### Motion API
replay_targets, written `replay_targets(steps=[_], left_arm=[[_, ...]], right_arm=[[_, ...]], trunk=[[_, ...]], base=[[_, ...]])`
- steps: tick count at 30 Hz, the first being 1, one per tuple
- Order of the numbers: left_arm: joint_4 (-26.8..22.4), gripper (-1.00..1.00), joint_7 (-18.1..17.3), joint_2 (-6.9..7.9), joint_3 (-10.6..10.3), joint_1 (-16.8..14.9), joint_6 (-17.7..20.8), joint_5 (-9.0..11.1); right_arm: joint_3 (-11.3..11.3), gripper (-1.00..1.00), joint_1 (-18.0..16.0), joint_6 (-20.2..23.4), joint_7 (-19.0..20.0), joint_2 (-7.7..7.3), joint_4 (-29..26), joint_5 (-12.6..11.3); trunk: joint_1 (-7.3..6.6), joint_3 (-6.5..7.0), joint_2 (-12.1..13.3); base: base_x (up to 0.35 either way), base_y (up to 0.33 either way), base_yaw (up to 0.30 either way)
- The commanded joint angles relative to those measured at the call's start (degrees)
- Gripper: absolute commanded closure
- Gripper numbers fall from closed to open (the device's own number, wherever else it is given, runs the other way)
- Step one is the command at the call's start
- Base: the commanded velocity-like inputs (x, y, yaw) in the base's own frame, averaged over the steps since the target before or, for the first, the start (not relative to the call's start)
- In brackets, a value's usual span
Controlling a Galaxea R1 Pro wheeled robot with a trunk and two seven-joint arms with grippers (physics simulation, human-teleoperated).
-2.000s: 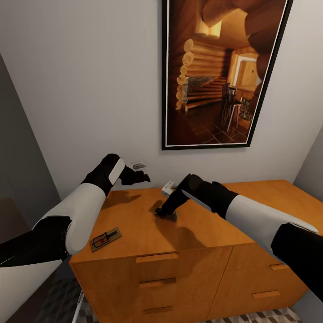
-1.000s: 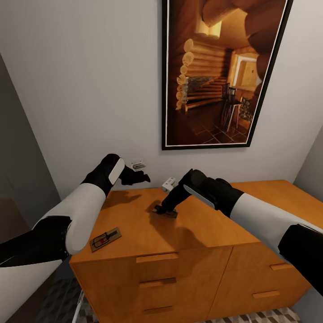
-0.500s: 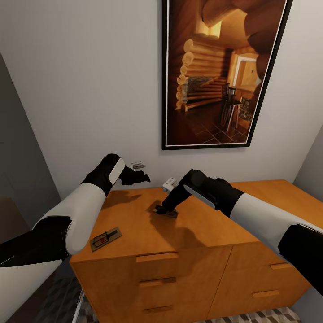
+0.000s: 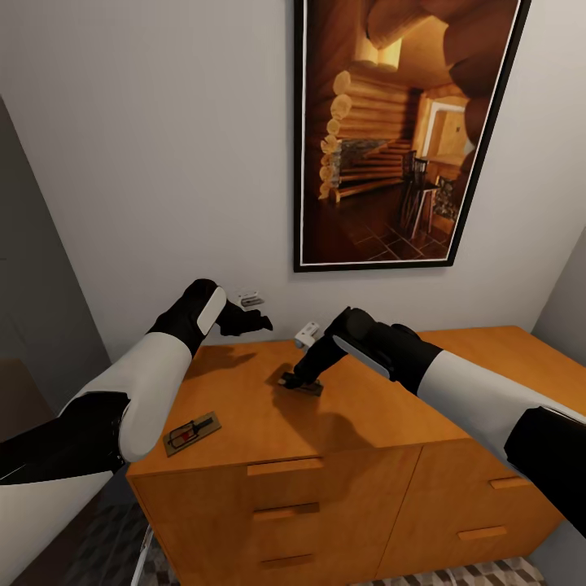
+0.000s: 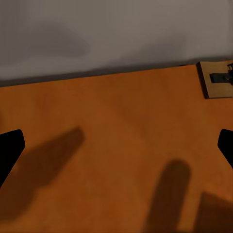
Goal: Take the four mousetraps from the cabinet in the bathroom and place them on the bathroom floor. Make sure all four end up on the same floor surface, and ensure that at least two of them are either under or directly next to the same bathroom sink.
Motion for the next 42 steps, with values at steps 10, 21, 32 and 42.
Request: replay_targets(steps=[10,21,32,42], left_arm=[[0.0,-1.00,-0.2,-0.04,0.3,0.0,0.2,-0.2],[0.0,-1.00,-0.2,-0.04,0.3,0.0,0.2,-0.2],[0.0,-1.00,-0.2,-0.04,0.3,0.0,0.2,-0.2],[0.0,-1.00,-0.2,-0.04,0.3,0.0,0.2,-0.2]], right_arm=[[-1.2,1.00,0.0,0.1,0.3,-0.09,0.2,0.1],[-3.0,1.00,0.0,0.2,0.3,-0.09,0.3,0.1],[-3.0,1.00,0.0,0.3,0.3,-0.09,0.2,0.1],[-3.0,1.00,0.0,0.2,0.2,-0.06,0.3,0.1]], trunk=[[0.00,-0.07,0.0],[0.00,-0.07,0.0],[0.00,-0.07,0.0],[0.00,-0.07,0.0]], base=[[-0.036,0.000,0.000],[-0.299,0.000,0.000],[-0.276,0.000,-0.008],[-0.024,0.000,-0.241]])
